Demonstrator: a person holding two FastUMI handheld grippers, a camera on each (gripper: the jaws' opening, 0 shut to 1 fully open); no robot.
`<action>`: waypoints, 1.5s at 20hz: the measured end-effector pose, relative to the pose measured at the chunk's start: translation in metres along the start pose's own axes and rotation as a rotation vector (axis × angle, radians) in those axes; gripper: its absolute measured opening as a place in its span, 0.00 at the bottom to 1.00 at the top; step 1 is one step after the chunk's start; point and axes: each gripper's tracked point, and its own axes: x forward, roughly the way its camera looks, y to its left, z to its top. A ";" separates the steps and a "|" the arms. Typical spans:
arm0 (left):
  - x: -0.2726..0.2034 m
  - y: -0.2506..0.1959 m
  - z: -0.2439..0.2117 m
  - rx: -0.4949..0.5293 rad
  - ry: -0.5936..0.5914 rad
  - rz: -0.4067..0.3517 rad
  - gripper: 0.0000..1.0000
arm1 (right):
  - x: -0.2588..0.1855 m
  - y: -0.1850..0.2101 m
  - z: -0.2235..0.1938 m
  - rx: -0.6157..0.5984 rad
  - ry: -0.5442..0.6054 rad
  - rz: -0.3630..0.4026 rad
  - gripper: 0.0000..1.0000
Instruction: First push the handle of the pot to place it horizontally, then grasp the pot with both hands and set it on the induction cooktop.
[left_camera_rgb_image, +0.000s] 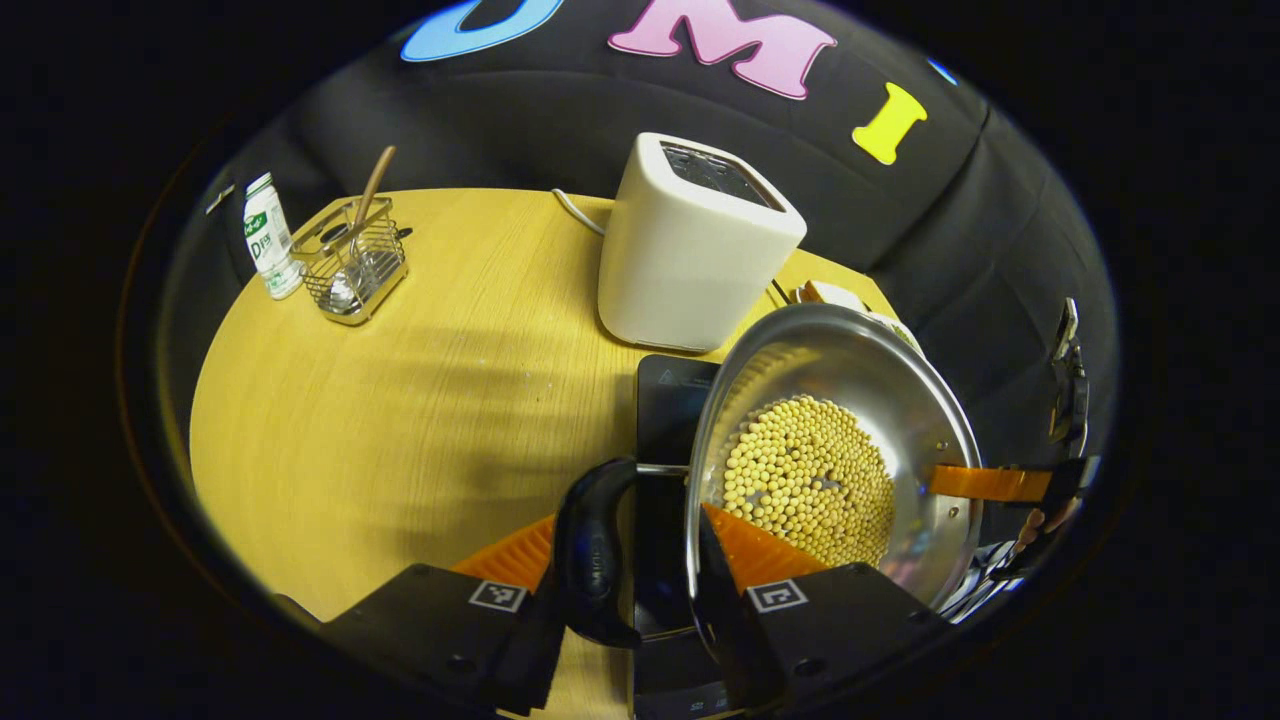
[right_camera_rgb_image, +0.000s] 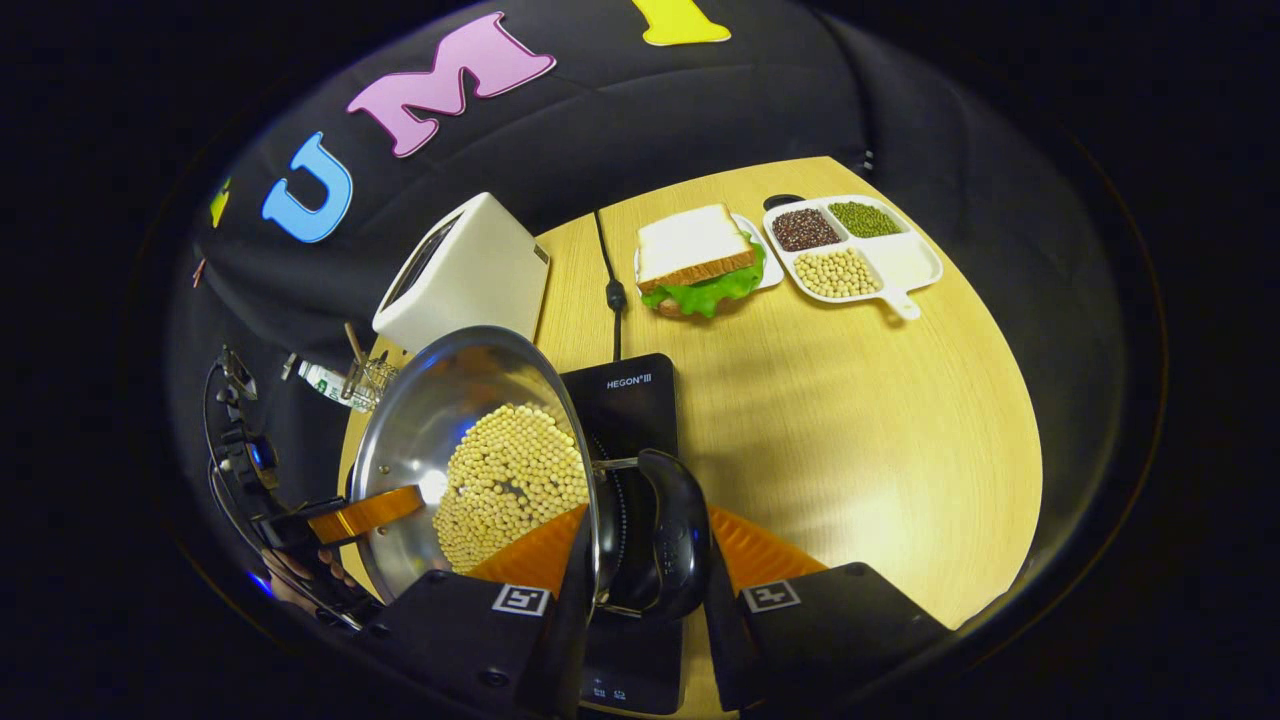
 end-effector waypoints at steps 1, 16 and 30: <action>-0.005 0.000 0.002 0.009 -0.012 0.007 0.68 | -0.003 0.002 0.003 0.010 -0.005 0.015 0.56; -0.189 0.001 0.085 0.009 -0.573 0.172 0.96 | -0.134 0.025 0.075 -0.167 -0.530 -0.028 0.99; -0.413 -0.004 0.064 0.139 -0.936 0.226 0.95 | -0.362 0.067 0.054 -0.240 -1.026 -0.175 0.98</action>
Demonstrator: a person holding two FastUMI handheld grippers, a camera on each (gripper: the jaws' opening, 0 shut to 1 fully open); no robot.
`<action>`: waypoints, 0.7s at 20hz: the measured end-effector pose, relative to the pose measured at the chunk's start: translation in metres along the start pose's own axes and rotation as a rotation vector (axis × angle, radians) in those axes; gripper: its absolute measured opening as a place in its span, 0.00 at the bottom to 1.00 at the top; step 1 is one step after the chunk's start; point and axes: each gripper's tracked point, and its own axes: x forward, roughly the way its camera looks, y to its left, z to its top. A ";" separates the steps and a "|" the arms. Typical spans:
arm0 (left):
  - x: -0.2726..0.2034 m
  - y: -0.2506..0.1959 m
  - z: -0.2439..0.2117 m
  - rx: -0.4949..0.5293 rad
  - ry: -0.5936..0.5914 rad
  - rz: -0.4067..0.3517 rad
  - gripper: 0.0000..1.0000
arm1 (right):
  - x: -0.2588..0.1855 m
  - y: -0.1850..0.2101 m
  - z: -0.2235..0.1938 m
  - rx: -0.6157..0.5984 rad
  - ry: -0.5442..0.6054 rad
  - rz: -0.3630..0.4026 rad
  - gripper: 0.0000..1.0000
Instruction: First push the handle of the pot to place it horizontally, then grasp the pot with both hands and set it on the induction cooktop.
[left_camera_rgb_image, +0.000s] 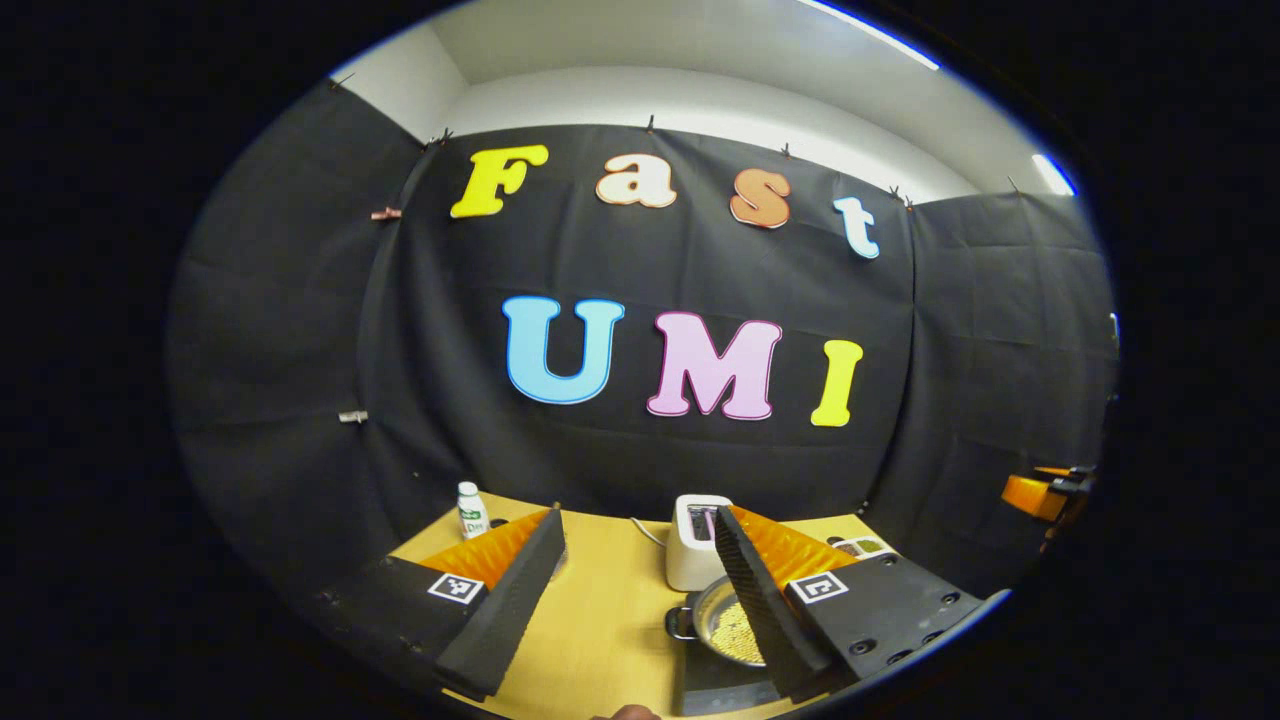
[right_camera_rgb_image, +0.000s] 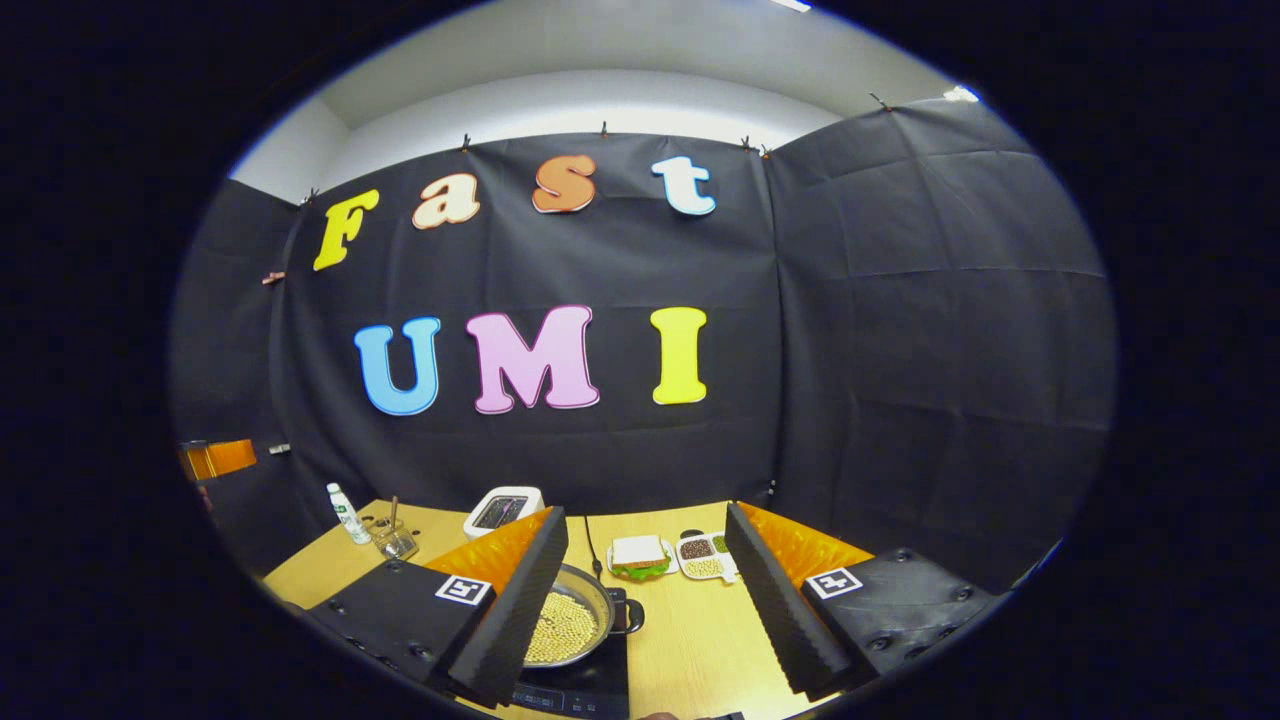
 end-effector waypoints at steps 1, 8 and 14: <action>-0.010 0.000 -0.002 0.001 0.002 -0.004 0.95 | -0.012 -0.007 0.002 0.007 -0.014 -0.022 0.98; -0.071 0.006 -0.038 -0.072 0.045 -0.004 0.95 | -0.066 -0.026 -0.004 0.017 -0.051 -0.109 0.98; -0.076 0.041 -0.049 -0.086 0.060 0.063 0.95 | -0.072 -0.013 -0.005 -0.013 -0.061 -0.097 0.98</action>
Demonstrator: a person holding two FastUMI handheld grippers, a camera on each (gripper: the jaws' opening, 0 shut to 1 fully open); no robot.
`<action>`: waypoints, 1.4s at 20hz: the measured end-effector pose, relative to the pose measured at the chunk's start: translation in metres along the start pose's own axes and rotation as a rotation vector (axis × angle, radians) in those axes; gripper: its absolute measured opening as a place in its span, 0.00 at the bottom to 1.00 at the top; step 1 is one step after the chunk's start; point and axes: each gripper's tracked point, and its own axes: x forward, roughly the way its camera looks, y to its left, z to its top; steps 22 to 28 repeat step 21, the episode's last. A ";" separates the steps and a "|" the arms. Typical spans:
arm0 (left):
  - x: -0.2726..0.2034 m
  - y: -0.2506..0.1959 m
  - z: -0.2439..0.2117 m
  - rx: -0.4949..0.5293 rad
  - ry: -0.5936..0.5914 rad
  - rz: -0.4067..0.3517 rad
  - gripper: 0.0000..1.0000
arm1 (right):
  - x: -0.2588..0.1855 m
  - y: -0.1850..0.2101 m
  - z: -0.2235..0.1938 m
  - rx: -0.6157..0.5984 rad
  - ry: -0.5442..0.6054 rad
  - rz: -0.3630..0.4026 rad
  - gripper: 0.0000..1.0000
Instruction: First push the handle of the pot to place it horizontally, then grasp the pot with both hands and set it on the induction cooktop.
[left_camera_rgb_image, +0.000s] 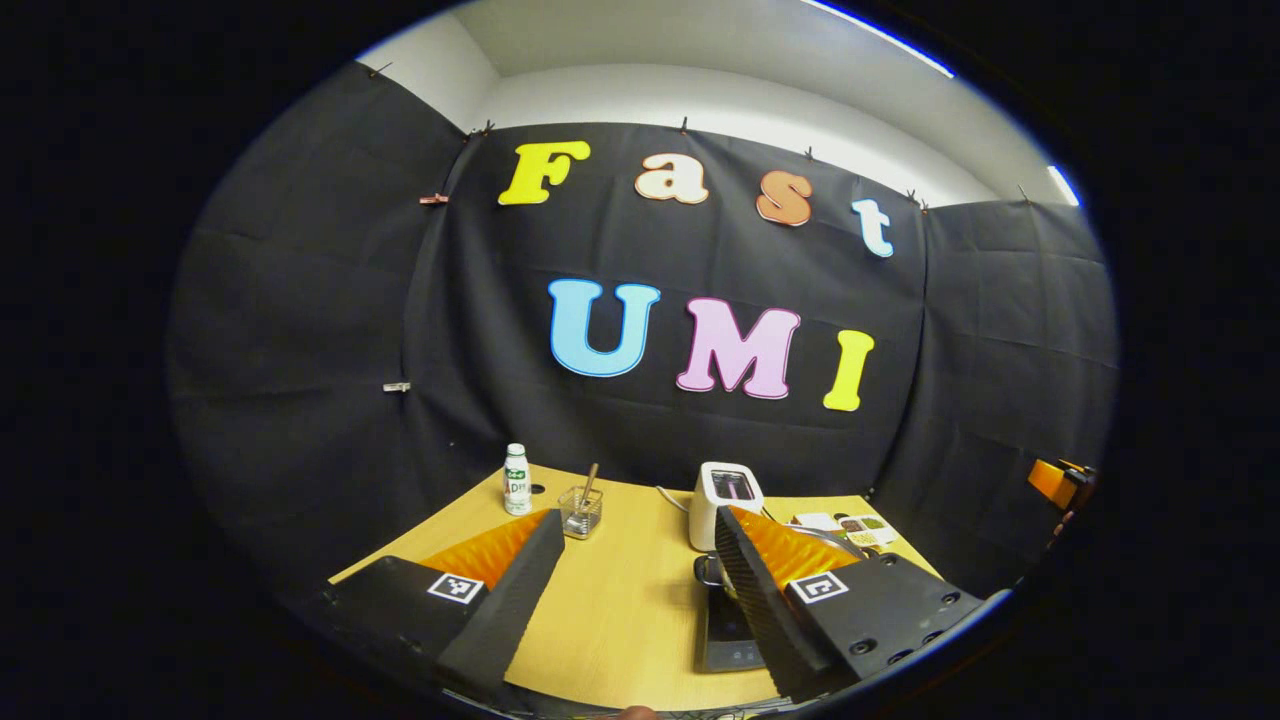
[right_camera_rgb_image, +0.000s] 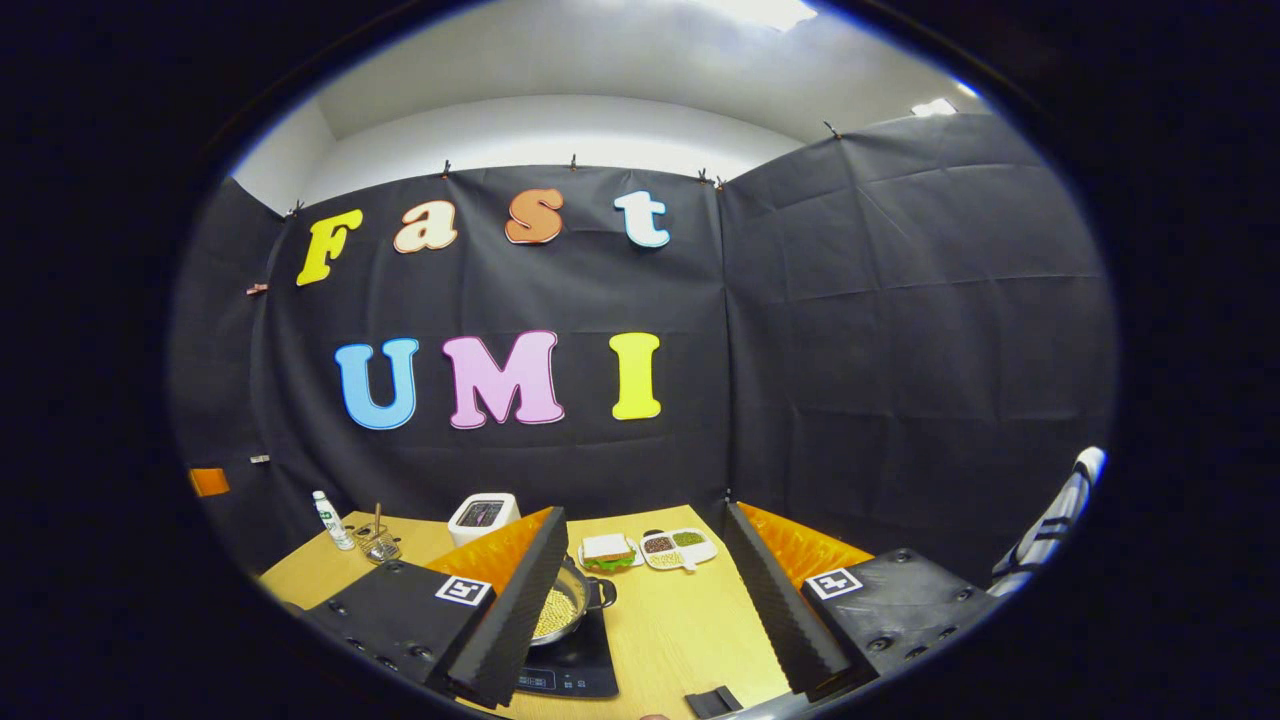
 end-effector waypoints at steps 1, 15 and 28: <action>0.001 0.005 -0.001 0.006 -0.001 0.008 0.95 | 0.001 0.005 0.001 0.002 -0.001 0.004 0.98; 0.034 0.034 -0.023 -0.106 0.047 0.076 0.95 | -0.005 -0.012 -0.009 0.022 0.044 -0.073 0.98; 0.039 0.019 -0.017 -0.048 0.033 0.043 0.95 | -0.006 -0.015 -0.013 0.024 0.043 -0.087 0.98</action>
